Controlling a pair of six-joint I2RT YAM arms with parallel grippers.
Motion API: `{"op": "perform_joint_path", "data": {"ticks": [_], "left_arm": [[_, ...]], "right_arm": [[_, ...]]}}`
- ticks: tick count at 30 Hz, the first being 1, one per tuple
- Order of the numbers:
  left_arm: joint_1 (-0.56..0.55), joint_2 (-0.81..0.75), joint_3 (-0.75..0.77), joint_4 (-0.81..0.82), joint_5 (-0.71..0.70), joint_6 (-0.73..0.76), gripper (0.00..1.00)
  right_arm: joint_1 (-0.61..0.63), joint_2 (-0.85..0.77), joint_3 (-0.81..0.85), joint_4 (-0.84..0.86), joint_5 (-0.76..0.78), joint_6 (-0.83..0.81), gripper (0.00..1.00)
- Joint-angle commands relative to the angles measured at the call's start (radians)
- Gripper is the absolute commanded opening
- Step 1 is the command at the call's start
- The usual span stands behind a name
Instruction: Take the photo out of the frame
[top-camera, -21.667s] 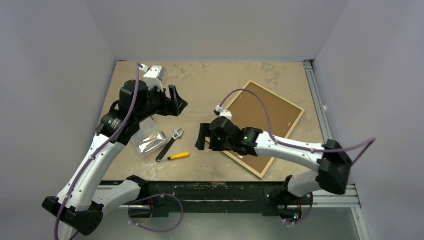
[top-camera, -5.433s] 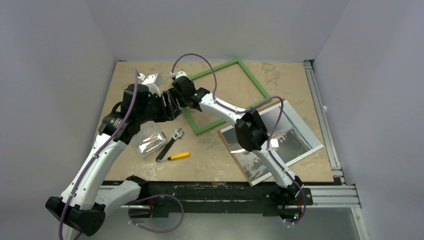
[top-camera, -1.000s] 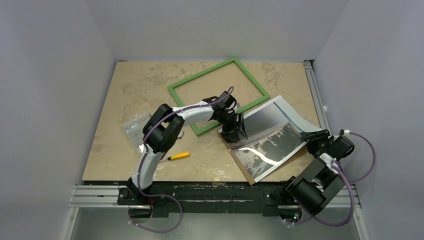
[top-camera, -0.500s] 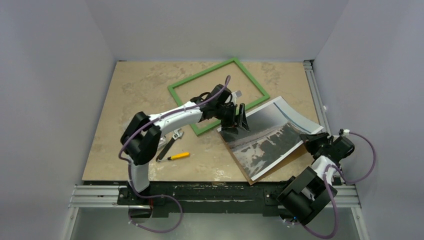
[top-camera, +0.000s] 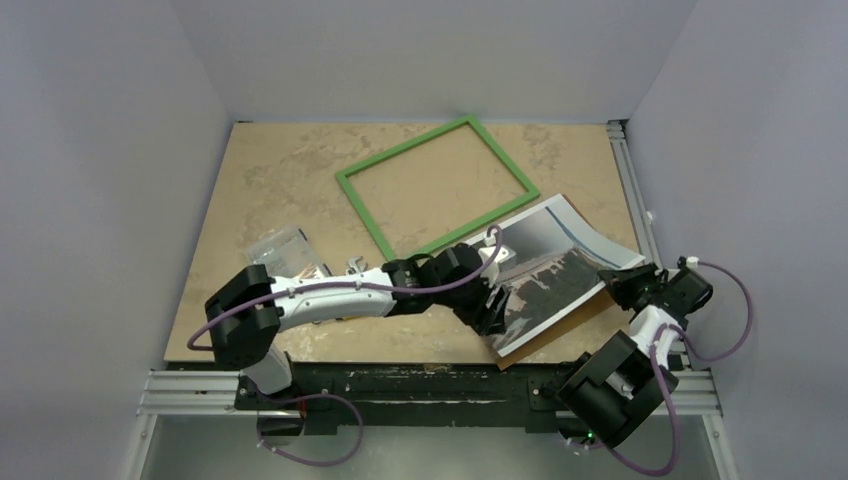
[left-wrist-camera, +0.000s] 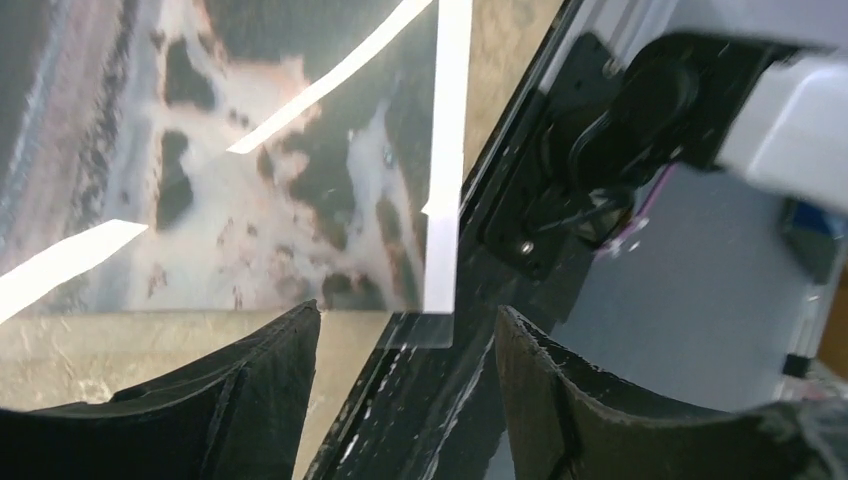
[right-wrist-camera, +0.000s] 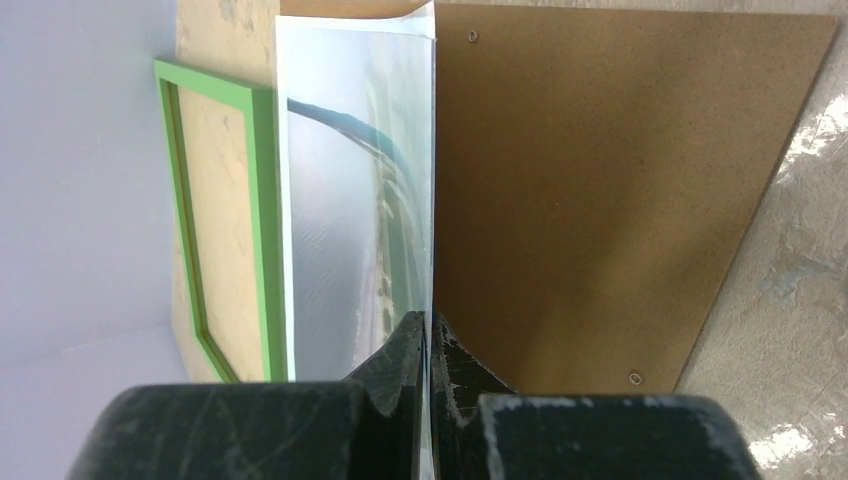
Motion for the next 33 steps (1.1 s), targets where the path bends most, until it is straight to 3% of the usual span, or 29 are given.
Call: {"op": "perform_joint_path", "data": {"ticks": [1, 5, 8, 12, 14, 17, 19, 21, 30, 33], "left_arm": [[-0.058, -0.107, -0.151, 0.168, -0.103, 0.093, 0.64], [-0.103, -0.221, -0.322, 0.288, -0.130, 0.073, 0.65], [-0.105, -0.310, -0.427, 0.320, -0.148, -0.032, 0.63], [-0.094, -0.434, -0.538, 0.341, -0.181, -0.262, 0.67], [-0.058, -0.441, -0.567, 0.368, -0.112, -0.402, 0.68], [0.018, -0.391, -0.678, 0.567, 0.027, -0.674, 0.67], [0.030, -0.350, -0.792, 0.865, 0.026, -0.850, 0.64], [0.024, -0.296, -0.858, 1.040, -0.010, -0.975, 0.63], [-0.073, 0.011, -0.903, 1.378, -0.195, -1.201, 0.49], [-0.107, 0.120, -0.902, 1.433, -0.262, -1.262, 0.40]], "right_arm": [[0.004, -0.003, 0.053, -0.045, -0.003, -0.035, 0.00], [0.005, 0.001, 0.049, -0.047, -0.005, -0.037, 0.00], [0.005, 0.001, 0.049, -0.044, -0.003, -0.039, 0.00], [0.004, 0.000, 0.053, -0.049, 0.004, -0.050, 0.00], [0.005, 0.000, 0.049, -0.048, 0.007, -0.051, 0.00], [0.005, 0.000, 0.049, -0.043, 0.005, -0.053, 0.00], [0.004, 0.003, 0.053, -0.049, 0.005, -0.057, 0.00], [0.005, -0.001, 0.057, -0.056, 0.006, -0.060, 0.00], [0.005, -0.014, 0.052, -0.054, -0.005, -0.049, 0.00], [0.004, -0.023, 0.052, -0.059, -0.003, -0.051, 0.00]]}}
